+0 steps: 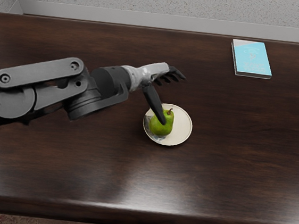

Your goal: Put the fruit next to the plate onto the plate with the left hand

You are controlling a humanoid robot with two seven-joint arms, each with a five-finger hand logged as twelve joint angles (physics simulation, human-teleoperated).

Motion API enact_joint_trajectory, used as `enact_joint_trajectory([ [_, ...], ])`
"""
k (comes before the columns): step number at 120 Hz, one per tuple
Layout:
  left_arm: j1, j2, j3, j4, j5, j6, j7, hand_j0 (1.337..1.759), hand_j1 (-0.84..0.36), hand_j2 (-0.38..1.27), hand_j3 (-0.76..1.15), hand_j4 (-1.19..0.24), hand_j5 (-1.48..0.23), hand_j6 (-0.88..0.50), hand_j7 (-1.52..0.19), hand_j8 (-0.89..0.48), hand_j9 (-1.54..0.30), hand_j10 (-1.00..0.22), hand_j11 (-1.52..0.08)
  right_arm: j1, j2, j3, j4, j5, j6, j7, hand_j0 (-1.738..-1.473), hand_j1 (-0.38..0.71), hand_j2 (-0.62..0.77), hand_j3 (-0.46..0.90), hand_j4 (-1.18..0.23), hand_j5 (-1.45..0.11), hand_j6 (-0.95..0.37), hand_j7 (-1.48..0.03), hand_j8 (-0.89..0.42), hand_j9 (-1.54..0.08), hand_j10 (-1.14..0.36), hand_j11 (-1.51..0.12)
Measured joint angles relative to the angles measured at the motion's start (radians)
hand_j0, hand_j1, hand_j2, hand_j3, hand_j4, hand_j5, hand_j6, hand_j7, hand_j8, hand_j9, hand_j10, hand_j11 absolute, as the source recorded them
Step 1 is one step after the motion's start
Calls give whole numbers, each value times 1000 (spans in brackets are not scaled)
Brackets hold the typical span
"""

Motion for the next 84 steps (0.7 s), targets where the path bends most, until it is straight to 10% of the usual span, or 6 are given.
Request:
enact_joint_trajectory([
  [33, 141, 388, -255, 34, -718, -605, 0, 1658, 278, 36, 0, -72, -102, -59, -99, -48, -99, -55, -98, 0, 0, 0, 0, 0, 0, 0, -1658, -349, 0, 0, 0, 0, 0, 0, 0, 0, 0, 0],
  [84, 301, 718, -287, 116, -1103, -714, 0, 1658, 322, 7, 0, -23, -32, -21, -32, -20, -32, -21, -32, 1, 0, 0, 0, 0, 0, 0, -1658, -349, 0, 0, 0, 0, 0, 0, 0, 0, 0, 0],
])
